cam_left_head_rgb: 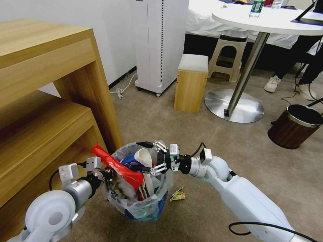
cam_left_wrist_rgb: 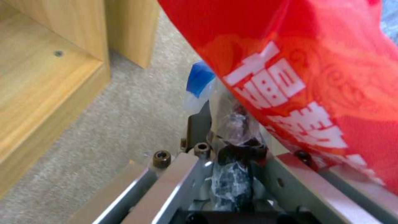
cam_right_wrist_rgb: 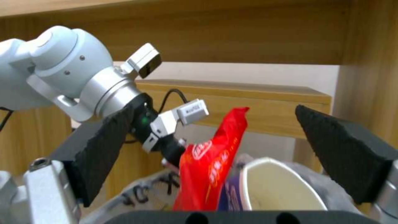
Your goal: Pick up the trash bin and place the garbage on the floor into it.
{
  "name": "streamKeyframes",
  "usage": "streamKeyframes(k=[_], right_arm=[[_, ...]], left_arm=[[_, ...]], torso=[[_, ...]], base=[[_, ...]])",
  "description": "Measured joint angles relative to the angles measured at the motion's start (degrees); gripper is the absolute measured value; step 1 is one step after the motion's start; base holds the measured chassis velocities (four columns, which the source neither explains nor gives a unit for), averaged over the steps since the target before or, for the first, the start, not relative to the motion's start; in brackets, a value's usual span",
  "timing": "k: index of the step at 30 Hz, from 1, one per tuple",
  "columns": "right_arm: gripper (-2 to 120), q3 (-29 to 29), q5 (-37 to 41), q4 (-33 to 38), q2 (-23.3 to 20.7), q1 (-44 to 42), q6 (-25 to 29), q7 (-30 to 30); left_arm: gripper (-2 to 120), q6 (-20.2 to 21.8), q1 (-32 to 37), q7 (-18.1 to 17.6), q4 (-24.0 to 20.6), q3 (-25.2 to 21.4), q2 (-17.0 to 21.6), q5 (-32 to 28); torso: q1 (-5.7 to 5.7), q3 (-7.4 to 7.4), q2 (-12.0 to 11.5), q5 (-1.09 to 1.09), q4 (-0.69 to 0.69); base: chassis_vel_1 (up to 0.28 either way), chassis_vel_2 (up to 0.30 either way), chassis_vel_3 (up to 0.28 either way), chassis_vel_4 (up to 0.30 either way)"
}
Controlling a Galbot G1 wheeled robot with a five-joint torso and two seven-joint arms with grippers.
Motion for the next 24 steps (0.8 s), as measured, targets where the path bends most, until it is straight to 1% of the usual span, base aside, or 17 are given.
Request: streamKeyframes(k=[3,5,6,8,9,10,12,13,14,15,17,18,20,21,24], right_arm=[[100,1.6,0.3,0.5,-1.0,-1.3,0.5,1.5],[100,4.0,1.8,1.7,-1.9,-3.0,1.0,7.2],[100,4.0,1.8,1.7,-1.9,-3.0,1.0,7.2],[100,5.6,1.1,2.7,-2.2,-3.7,1.0,12.2],[100,6.7,-1.1,3.7,-2.5,-4.2,0.0,17.3],[100,6.7,-1.1,3.7,-2.5,-4.2,0.0,17.3],[100,8.2,-4.6,5.3,-3.4,-4.9,-3.4,27.6],[100,8.2,-4.6,5.3,-3.4,-4.9,-3.4,27.6],[100,8.5,-5.1,5.6,-3.6,-5.0,-4.5,29.6],[100,9.1,-6.1,6.3,-4.4,-5.6,-7.7,34.4],[100,9.9,-7.6,6.6,-5.5,-7.1,-12.8,38.7],[100,9.9,-7.6,6.6,-5.5,-7.1,-12.8,38.7],[100,10.1,-9.0,6.7,-6.1,-8.6,-18.4,41.8],[100,10.1,-9.0,6.7,-6.1,-8.6,-18.4,41.8],[100,9.8,-9.3,6.0,-6.5,-11.0,-26.9,43.6]], left_arm=[[1,-0.3,0.0,0.0,0.9,-1.0,0.4,0.3],[1,-0.7,0.0,-0.4,1.9,-2.0,1.1,2.1],[1,-0.7,0.0,-0.4,1.9,-2.0,1.1,2.1],[1,-0.7,0.1,-0.9,2.1,-2.3,1.4,3.1],[1,-0.7,0.3,-1.2,2.1,-2.5,1.5,3.6],[1,-0.7,0.3,-1.2,2.1,-2.5,1.5,3.6],[1,-0.7,0.8,-1.8,1.6,-3.1,1.7,4.5],[1,-0.7,0.8,-1.8,1.6,-3.1,1.7,4.5],[1,-0.7,1.0,-2.0,1.5,-3.2,1.7,4.7],[1,-0.6,1.3,-2.6,0.9,-3.6,1.8,4.8],[1,-0.3,1.5,-3.3,0.1,-3.9,2.1,4.8],[1,-0.3,1.5,-3.3,0.1,-3.9,2.1,4.8],[1,0.2,1.8,-4.0,-0.7,-4.0,2.3,4.8],[1,0.2,1.8,-4.0,-0.7,-4.0,2.3,4.8],[1,0.4,2.1,-4.2,-1.1,-4.2,2.4,4.7]], torso=[[0.0,0.0,0.0,0.0,0.0],[0.0,0.0,0.0,0.0,0.0],[0.0,0.0,0.0,0.0,0.0],[0.0,0.0,0.0,0.0,0.0],[0.0,0.0,0.0,0.01,0.0],[0.0,0.0,0.0,0.01,0.0],[0.0,0.0,0.0,-0.01,0.0],[0.0,0.0,0.0,-0.01,0.0],[0.0,0.0,0.0,-0.01,0.0],[0.0,0.0,0.0,0.0,0.0],[0.0,0.0,0.0,0.0,0.0],[0.0,0.0,0.0,0.0,0.0],[0.0,0.0,0.0,0.01,-0.01],[0.0,0.0,0.0,0.01,-0.01],[0.0,0.0,0.0,0.0,0.0]], base=[[0.0,0.0,0.0,0.0],[0.0,0.0,0.0,0.0],[0.0,0.0,0.0,0.0],[0.0,0.0,0.0,0.0],[0.0,0.0,0.0,0.0],[0.0,0.0,0.0,0.0],[0.0,0.0,0.0,0.0],[0.0,0.0,0.0,0.0],[0.0,0.0,0.0,0.0],[0.0,0.0,0.0,0.0],[0.0,0.0,0.0,0.0],[0.0,0.0,0.0,0.0],[0.0,0.0,0.0,0.0],[0.0,0.0,0.0,0.0],[0.0,0.0,0.0,0.0]])
